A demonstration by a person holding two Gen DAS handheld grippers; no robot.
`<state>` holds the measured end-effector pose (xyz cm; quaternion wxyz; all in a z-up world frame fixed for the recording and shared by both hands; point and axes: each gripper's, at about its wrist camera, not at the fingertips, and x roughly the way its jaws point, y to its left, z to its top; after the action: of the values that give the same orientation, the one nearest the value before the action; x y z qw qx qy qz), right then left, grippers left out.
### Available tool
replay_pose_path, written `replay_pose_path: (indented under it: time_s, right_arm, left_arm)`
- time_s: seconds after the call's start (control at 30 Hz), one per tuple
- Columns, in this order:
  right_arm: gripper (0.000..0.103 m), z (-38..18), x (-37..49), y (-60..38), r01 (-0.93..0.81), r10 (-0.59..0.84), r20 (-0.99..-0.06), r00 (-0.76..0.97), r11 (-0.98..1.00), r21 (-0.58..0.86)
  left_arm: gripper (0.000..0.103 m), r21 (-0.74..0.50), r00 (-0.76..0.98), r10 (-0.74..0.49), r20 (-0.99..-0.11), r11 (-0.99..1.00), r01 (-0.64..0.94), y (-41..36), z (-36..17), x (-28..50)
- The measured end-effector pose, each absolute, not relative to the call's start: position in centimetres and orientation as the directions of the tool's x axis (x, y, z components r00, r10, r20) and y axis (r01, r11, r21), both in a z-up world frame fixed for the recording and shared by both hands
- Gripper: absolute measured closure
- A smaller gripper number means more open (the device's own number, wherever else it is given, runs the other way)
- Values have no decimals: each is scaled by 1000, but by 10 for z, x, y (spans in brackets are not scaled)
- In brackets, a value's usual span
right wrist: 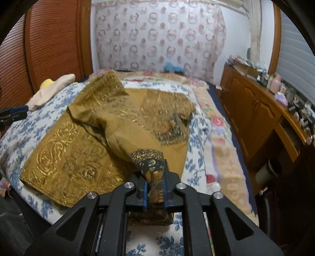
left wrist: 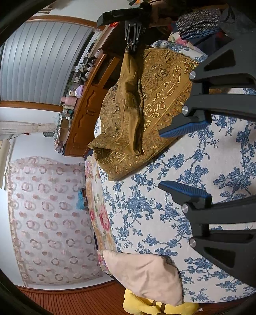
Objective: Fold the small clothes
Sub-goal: 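Lift the held edge with the right gripper, fold it over, open, then grasp the shirt edge with the right gripper, fold it over, release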
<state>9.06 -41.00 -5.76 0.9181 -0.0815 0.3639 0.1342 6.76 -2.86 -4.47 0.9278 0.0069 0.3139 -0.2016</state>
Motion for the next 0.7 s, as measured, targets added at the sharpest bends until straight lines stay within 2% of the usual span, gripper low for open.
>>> replay_pose_path:
  time_s: [0.07, 0.17, 0.2, 0.23, 0.43, 0.7]
  right_arm:
    - [81, -55, 89, -411, -299, 182, -685, 705, 953, -54]
    - [60, -45, 86, -410, -308, 186, -671, 718, 949, -66]
    - [49, -40, 84, -409, -305, 175, -660, 731, 948, -87]
    - [45, -36, 82, -408, -306, 171, -649, 741, 947, -100]
    - [41, -18, 82, -395, -343, 208, -620, 757, 933, -107]
    - [41, -26, 120, -334, -472, 310, -647, 696, 878, -86]
  left_arm:
    - [59, -113, 722, -370, -585, 918, 379, -29, -45, 68]
    - [59, -112, 721, -370, -586, 918, 381, -31, -45, 68]
    - [59, -112, 720, -370, -587, 918, 381, -31, -46, 69]
    - [59, -111, 721, -370, -587, 918, 380, -31, -46, 69]
    - [59, -115, 719, -371, -587, 918, 380, -31, -48, 69]
    - [59, -119, 711, -370, -598, 918, 378, -30, -55, 70]
